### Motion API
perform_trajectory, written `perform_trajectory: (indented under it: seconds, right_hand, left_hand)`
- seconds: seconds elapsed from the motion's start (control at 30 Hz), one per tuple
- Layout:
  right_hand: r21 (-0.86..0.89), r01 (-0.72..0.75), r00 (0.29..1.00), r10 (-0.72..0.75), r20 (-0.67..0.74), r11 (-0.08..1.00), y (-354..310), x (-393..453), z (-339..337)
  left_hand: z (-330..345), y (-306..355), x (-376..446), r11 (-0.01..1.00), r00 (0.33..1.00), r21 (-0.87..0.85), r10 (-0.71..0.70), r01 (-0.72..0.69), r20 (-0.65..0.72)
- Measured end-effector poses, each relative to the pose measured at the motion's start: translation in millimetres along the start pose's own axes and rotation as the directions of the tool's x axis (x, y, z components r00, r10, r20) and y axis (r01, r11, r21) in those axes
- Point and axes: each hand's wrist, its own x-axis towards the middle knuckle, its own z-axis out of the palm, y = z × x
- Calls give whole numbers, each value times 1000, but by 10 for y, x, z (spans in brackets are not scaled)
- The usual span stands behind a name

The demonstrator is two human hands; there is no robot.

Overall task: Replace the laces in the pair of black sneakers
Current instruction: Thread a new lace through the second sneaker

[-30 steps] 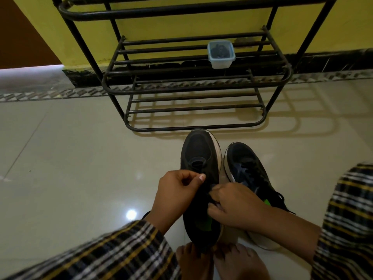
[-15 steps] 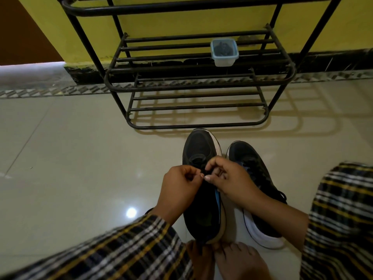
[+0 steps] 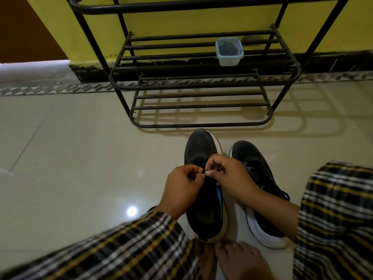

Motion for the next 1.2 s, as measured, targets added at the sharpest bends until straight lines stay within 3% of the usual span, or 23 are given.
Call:
perform_trajectory:
  seconds: [0.13,0.2,0.3,0.43,0.57,0.67,0.73,0.83,0.9,0.97,1.07,1.13,1.2]
  right_hand:
    - [42,-55,998,54,15,998,-1,-2,-4]
    - [8,-70,998,70,-6,998,33,-3,-14]
    - [-81,-73,997,71,-29,994,79,-8,-23]
    - [-88,-54,995,46,-89,995,117,-40,-25]
    - [-75,28,969,-46,-243,997,81,-60,-120]
    - [-68,199,924,-210,-318,978,-33,-63,-201]
    - [4,265,910,-249,-332,964,-113,-66,-229]
    - [251,264,935,-183,-304,931,-273,-92,-272]
    - [310,265,936,-166,-311,913,-352,-106,-336]
    - [238,265,921,-172,-349,935,-395,-101,-408]
    - [-33,155,932,-157,-328,987,-380,-48,-477]
    - [-237,-16,976,-36,-213,971,-321,-25,-492]
    - [-453,-151,988,144,-49,879,-216,-34,-483]
  left_hand:
    - [94,-38,-85,999,994,43,32,-28,-102]
    - [183,-97,-184,987,983,156,56,-29,-172]
    - [338,-154,-362,938,992,336,-52,89,-116]
    - [442,-126,-415,915,971,327,-225,238,-78]
    - [463,-112,-405,934,969,259,-233,245,-77]
    - [458,-140,-422,961,977,180,-196,209,-83]
    - [454,-149,-419,968,981,168,-175,186,-81]
    - [450,-150,-414,970,986,181,-154,164,-72]
    - [450,-181,-406,973,990,185,-126,136,-63]
    - [446,-211,-402,975,993,185,-113,119,-43]
    - [446,-187,-403,975,991,181,-119,128,-57]
    - [448,-153,-408,974,989,180,-124,137,-83]
    - [452,-155,-407,972,989,190,-123,137,-85]
